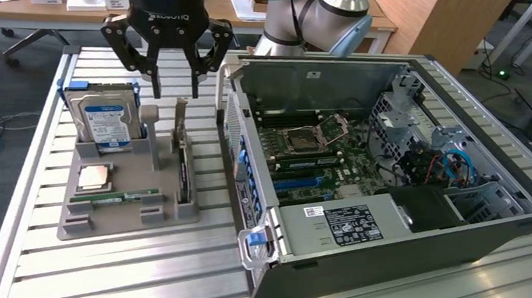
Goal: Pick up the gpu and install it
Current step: 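Pick up the gpu and move the gpu toward the slot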
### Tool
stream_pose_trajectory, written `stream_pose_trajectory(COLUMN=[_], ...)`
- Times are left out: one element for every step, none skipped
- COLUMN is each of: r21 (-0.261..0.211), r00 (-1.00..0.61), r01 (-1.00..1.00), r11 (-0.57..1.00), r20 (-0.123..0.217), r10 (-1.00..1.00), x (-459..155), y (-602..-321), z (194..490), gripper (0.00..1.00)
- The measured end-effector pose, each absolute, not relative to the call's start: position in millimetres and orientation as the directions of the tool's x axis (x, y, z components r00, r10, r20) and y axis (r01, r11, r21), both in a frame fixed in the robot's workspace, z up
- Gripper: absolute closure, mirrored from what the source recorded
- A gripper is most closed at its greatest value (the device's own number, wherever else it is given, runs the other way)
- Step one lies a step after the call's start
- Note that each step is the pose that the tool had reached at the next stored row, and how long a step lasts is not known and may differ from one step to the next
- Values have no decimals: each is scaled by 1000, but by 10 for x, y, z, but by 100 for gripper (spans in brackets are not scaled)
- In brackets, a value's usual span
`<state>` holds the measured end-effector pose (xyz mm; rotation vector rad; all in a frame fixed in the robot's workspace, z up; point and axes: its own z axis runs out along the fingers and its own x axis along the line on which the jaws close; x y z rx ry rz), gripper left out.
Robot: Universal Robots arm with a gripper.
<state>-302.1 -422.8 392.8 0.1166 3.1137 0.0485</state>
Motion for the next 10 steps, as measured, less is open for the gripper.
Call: stream_pose_trajectory(r21=[32, 32, 32, 32, 32, 32, 32, 32, 32, 32], r00=[-997, -997, -997, -997, -997, -997, -997, -997, -997, -997], r01=[74, 74, 74, 74, 74, 74, 74, 74, 74, 74], r11=[997, 997, 997, 997, 997, 997, 997, 997, 997, 997], r20=[-24, -24, -24, -24, -24, -24, -24, -24, -24, -24], r10=[75, 75, 75, 75, 75, 75, 75, 75, 75, 75], x=[-3021, -3021, -3021, -3021, -3021, -3021, -3021, -3021, -3021, -3021], y=[-4228, -4228, -4228, -4229, -4228, -4228, -4228, -4228, -4228, -4228], z=[3928, 3928, 3928, 3928, 3928, 3928, 3927, 3924, 3920, 3915], gripper=[47, 47, 47, 47, 47, 47, 47, 47, 47, 47])
